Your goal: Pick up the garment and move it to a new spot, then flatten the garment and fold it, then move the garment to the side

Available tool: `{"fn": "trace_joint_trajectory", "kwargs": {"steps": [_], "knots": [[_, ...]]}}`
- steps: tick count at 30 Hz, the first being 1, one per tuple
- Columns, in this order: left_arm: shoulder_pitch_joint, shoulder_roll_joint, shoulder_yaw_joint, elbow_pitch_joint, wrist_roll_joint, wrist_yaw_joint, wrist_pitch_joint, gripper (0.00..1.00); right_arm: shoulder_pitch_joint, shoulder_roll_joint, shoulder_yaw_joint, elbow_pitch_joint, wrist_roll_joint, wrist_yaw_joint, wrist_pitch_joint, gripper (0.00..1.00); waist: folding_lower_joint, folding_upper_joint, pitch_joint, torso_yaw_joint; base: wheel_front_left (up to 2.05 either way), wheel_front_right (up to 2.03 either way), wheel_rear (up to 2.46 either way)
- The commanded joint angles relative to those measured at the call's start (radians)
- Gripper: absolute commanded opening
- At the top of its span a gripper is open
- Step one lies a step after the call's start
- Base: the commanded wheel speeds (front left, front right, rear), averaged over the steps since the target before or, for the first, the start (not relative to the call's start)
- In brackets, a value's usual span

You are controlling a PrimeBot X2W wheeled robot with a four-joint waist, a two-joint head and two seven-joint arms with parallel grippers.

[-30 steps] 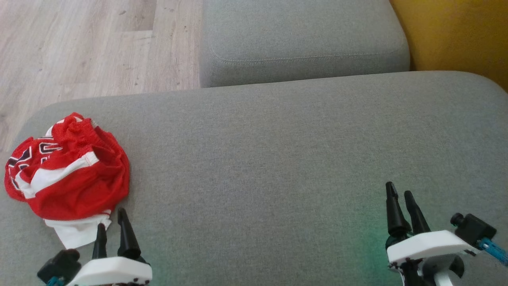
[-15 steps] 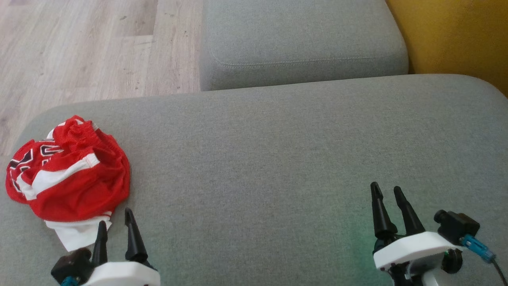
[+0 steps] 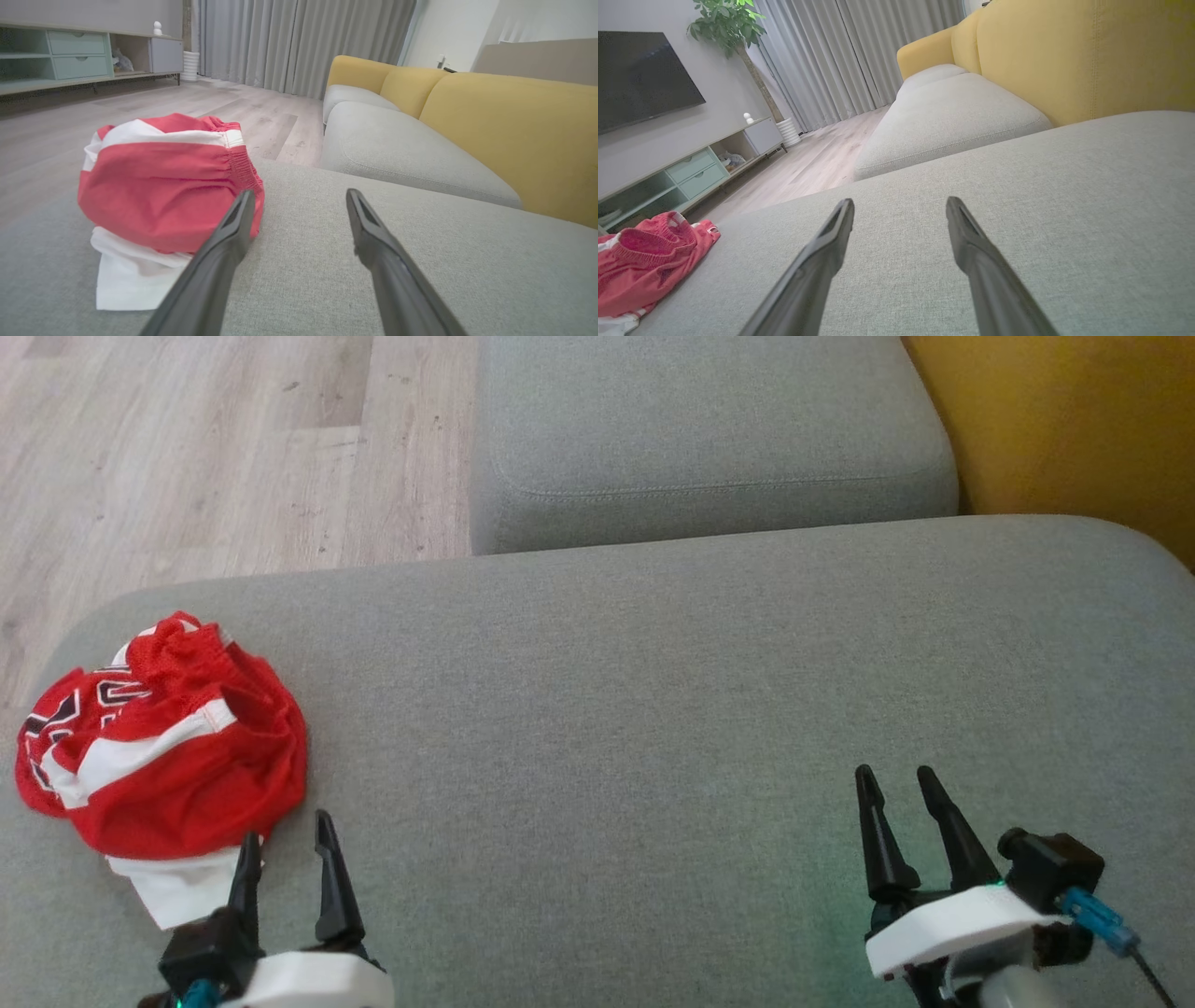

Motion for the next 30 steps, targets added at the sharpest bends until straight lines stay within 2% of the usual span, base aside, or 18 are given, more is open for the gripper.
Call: {"fn": "trace_joint_trajectory", "kwargs": {"steps": [1,24,30], "knots": [[-0.024,0.016,0.015,-0.042,0.037,0.010,-0.018,1.00,-0.048,-0.008,0.025,-0.036,-0.033,-0.001,-0.018,1.00,0.0001,0.0000,-0.001,0.000,0.00,0.00,0.00],[-0.007,0.033,-0.029,-0.055,0.333,0.057,-0.086,1.00,-0.040,-0.009,0.014,0.000,-0.310,-0.001,-0.086,1.00,0.0001,0.0000,-0.014,0.000,0.00,0.00,0.00],[-0.008,0.032,-0.023,-0.051,0.328,0.059,-0.087,1.00,-0.043,-0.009,0.002,0.011,-0.314,-0.001,-0.086,1.00,0.0001,0.0000,-0.011,-0.005,0.00,0.00,0.00]]}}
